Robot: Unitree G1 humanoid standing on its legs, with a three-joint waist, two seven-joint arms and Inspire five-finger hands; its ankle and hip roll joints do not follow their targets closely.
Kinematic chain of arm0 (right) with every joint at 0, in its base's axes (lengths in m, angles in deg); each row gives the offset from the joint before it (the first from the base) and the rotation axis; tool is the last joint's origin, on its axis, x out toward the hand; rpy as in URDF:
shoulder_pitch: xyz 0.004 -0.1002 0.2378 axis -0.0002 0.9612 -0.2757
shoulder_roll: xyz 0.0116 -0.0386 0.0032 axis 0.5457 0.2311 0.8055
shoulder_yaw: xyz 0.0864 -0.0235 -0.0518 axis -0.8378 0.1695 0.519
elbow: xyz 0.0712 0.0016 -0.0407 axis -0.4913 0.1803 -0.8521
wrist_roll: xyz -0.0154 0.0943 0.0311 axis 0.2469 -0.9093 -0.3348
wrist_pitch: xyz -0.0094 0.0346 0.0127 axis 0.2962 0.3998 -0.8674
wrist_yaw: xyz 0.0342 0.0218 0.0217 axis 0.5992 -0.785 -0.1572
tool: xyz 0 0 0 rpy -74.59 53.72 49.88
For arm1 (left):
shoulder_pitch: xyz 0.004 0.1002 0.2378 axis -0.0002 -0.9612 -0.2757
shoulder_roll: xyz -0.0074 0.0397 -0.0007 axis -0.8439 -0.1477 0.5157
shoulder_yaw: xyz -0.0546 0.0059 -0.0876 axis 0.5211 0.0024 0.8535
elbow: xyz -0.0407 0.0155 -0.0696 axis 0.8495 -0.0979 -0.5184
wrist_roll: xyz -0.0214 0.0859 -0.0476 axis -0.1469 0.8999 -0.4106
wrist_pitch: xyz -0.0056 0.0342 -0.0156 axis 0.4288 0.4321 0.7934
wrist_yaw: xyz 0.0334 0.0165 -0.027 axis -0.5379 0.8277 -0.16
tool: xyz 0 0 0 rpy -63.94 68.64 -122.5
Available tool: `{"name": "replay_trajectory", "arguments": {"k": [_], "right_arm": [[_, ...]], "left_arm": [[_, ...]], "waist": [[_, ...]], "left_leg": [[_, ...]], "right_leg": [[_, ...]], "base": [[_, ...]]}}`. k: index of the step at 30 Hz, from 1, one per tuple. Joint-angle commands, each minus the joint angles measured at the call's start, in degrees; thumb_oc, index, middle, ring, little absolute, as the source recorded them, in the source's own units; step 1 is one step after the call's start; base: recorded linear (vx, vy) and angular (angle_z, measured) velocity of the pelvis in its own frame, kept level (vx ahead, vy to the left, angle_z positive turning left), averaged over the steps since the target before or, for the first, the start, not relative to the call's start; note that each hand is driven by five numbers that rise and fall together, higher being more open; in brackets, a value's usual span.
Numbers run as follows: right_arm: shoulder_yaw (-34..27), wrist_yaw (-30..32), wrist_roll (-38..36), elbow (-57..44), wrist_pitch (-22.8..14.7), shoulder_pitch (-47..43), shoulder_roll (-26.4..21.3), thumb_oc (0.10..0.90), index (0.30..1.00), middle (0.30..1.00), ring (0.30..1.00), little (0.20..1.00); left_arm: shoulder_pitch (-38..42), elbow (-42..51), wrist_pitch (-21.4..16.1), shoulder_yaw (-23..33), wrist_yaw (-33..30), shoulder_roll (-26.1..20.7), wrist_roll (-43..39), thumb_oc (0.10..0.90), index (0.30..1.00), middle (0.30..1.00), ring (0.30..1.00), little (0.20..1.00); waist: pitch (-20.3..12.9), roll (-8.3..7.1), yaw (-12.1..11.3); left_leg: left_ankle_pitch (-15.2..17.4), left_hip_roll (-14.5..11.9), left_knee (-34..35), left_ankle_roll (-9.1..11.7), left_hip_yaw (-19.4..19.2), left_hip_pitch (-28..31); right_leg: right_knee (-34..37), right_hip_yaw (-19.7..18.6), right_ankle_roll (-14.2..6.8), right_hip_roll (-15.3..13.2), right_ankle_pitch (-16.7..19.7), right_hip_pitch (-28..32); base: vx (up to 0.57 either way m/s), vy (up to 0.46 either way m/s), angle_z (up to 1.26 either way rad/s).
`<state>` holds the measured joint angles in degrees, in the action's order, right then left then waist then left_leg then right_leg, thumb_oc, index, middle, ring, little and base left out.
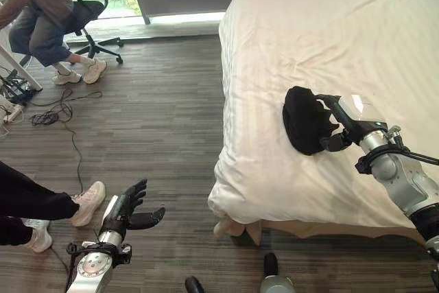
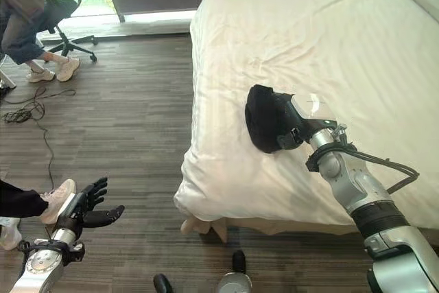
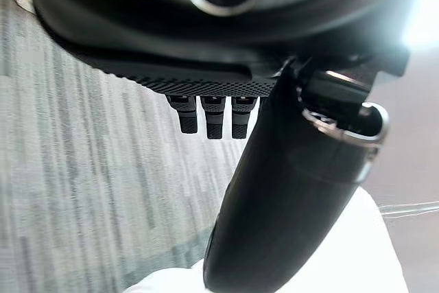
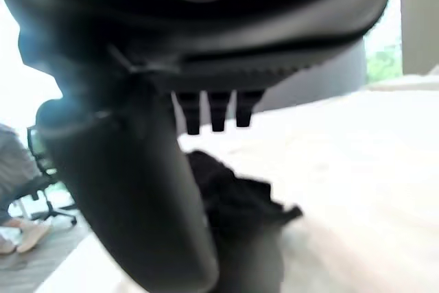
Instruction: Pick up bed clothes into laundry basket.
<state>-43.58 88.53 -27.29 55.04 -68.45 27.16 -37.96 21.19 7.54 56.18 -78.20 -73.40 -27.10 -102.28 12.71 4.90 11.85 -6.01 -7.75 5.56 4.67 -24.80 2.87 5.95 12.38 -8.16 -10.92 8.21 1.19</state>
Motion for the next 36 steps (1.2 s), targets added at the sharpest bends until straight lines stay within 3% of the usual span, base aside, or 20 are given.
{"name": "replay_trajectory", "arguments": {"k": [1, 9, 15, 16, 17, 18, 25, 30, 31, 32, 33, 34, 36], "right_arm": [[-1.8, 4.2, -1.1, 0.2, -1.6, -12.8, -1.4, 0.800, 0.900, 0.900, 0.900, 0.900], [4.6, 5.8, -0.4, 5.4, -1.2, -25.1, -4.8, 0.800, 0.900, 0.900, 0.900, 0.900], [8.3, 7.1, 1.0, 9.6, -0.9, -30.4, -2.4, 0.800, 0.900, 0.900, 0.900, 0.900], [8.3, 7.3, 0.5, 10.5, -0.9, -30.5, -1.8, 0.689, 0.733, 0.733, 0.733, 0.733], [8.4, 7.3, 0.5, 10.6, -0.9, -30.6, -1.8, 0.525, 0.488, 0.488, 0.488, 0.488], [8.1, 7.8, -0.1, 12.1, -0.7, -30.6, -0.4, 0.400, 0.300, 0.300, 0.300, 0.300], [6.9, 7.6, -0.7, 15.1, -0.2, -26.9, 3.3, 0.400, 0.300, 0.300, 0.300, 0.300], [5.0, 7.0, -1.6, 15.2, 0.1, -23.7, 3.4, 0.400, 0.300, 0.300, 0.300, 0.300], [3.9, 7.0, -1.7, 14.2, 0.4, -22.2, 2.7, 0.400, 0.300, 0.300, 0.300, 0.300], [3.7, 7.0, -1.7, 14.1, 0.4, -22.1, 2.7, 0.400, 0.300, 0.300, 0.300, 0.300], [2.5, 7.0, -1.7, 12.9, 0.5, -20.7, 1.9, 0.400, 0.300, 0.300, 0.300, 0.300], [0.2, 7.1, -2.3, 10.2, 0.6, -18.3, 0.5, 0.400, 0.300, 0.300, 0.300, 0.300], [-1.1, 7.3, -3.5, 9.6, 0.4, -18.1, -0.8, 0.400, 0.300, 0.300, 0.300, 0.300]], "left_arm": [[6.2, 5.0, -6.8, 1.6, -0.8, -4.1, -0.6, 0.800, 0.900, 0.900, 0.900, 0.900], [7.7, 3.3, -7.4, 1.0, -1.3, -5.1, -1.6, 0.800, 0.900, 0.900, 0.900, 0.900], [7.7, 3.5, -7.7, 0.9, -1.5, -5.1, -2.5, 0.800, 0.900, 0.900, 0.900, 0.900], [7.7, 3.5, -7.7, 0.8, -1.6, -4.8, -2.5, 0.800, 0.900, 0.900, 0.900, 0.900], [7.6, 3.5, -7.7, 0.8, -1.6, -4.8, -2.5, 0.800, 0.900, 0.900, 0.900, 0.900], [7.7, 3.6, -7.7, 0.7, -1.7, -4.2, -2.6, 0.800, 0.900, 0.900, 0.900, 0.900], [6.2, 3.9, -7.0, 1.0, -1.7, -2.4, -2.6, 0.800, 0.900, 0.900, 0.900, 0.900], [5.8, 3.8, -6.4, 1.2, -1.7, -2.0, -2.1, 0.800, 0.900, 0.900, 0.900, 0.900], [6.0, 3.7, -6.2, 1.7, -2.0, -2.4, -1.9, 0.800, 0.900, 0.900, 0.900, 0.900], [6.0, 3.7, -6.2, 1.7, -2.0, -2.4, -1.9, 0.800, 0.900, 0.900, 0.900, 0.900], [6.0, 3.9, -6.1, 1.9, -1.9, -2.7, -1.7, 0.800, 0.900, 0.900, 0.900, 0.900], [5.6, 4.4, -5.9, 2.7, -1.8, -3.1, -1.8, 0.800, 0.900, 0.900, 0.900, 0.900], [5.7, 4.3, -6.1, 3.0, -1.9, -3.3, -2.3, 0.800, 0.900, 0.900, 0.900, 0.900]], "waist": [[1.3, 1.75, -2.0], [2.2, 4.83, -1.6], [2.0, 6.30, -2.1], [1.9, 6.45, -2.3], [1.8, 6.47, -2.3], [1.7, 6.76, -2.4], [1.5, 7.10, -2.7], [1.8, 5.95, -2.6], [2.5, 4.62, -2.9], [2.5, 4.59, -2.9], [2.6, 3.61, -3.3], [2.2, 1.48, -3.9], [1.5, -0.84, -4.9]], "left_leg": [[2.7, -5.1, -0.6, 6.3, -2.7, 4.2], [1.3, -6.4, -0.6, 8.4, -2.7, 1.4], [0.1, -7.2, -0.6, 9.1, -2.9, -0.3], [-0.1, -7.4, -0.6, 9.2, -3.0, -0.6], [-0.1, -7.4, -0.6, 9.3, -3.0, -0.7], [-0.2, -7.8, -0.6, 9.5, -3.3, -0.9], [-0.5, -8.6, -0.6, 9.4, -3.3, 0.3], [2.0, -7.8, -2.0, 8.5, -2.8, 2.4], [2.5, -7.3, -5.1, 7.5, -0.4, 1.4], [2.6, -7.4, -5.3, 7.5, -0.3, 1.3], [3.6, -6.5, -7.5, 7.1, 3.3, 0.1], [7.2, -4.3, -9.2, 6.0, 9.5, -0.7], [10.5, -2.9, -9.2, 5.5, 13.9, 0.3]], "right_leg": [[-1.5, -3.3, -1.5, -2.3, -5.4, -6.8], [-1.7, -4.2, -1.3, -1.4, -6.8, -9.4], [-1.6, -4.9, -0.9, -0.3, -7.0, -11.3], [-1.6, -5.0, -0.9, -0.1, -7.1, -11.6], [-1.6, -5.0, -0.9, -0.1, -7.1, -11.7], [-1.5, -5.0, -0.8, 0.2, -7.2, -12.0], [-1.2, -5.6, -0.2, 1.7, -8.3, -11.1], [-1.0, -6.6, -0.1, 2.0, -8.7, -9.0], [-1.0, -7.7, 0.5, 2.6, -7.2, -9.3], [-1.0, -7.7, 0.5, 2.6, -7.2, -9.3], [-1.2, -8.4, 0.6, 2.8, -7.0, -9.2], [-1.3, -10.3, 0.7, 3.0, -6.6, -9.4], [-1.1, -12.2, 0.2, 3.6, -6.0, -9.5]], "base": [[0.02, -0.069, -0.01], [0.02, -0.056, -0.02], [0.01, -0.052, -0.06], [0.00, -0.051, -0.06], [0.00, -0.041, -0.08], [0.00, -0.035, -0.10], [0.01, -0.028, -0.04], [-0.02, 0.000, 0.00], [-0.08, -0.002, -0.01], [-0.10, -0.006, -0.06], [-0.02, 0.052, -0.01], [-0.02, 0.083, -0.01], [-0.02, 0.083, -0.14]]}}
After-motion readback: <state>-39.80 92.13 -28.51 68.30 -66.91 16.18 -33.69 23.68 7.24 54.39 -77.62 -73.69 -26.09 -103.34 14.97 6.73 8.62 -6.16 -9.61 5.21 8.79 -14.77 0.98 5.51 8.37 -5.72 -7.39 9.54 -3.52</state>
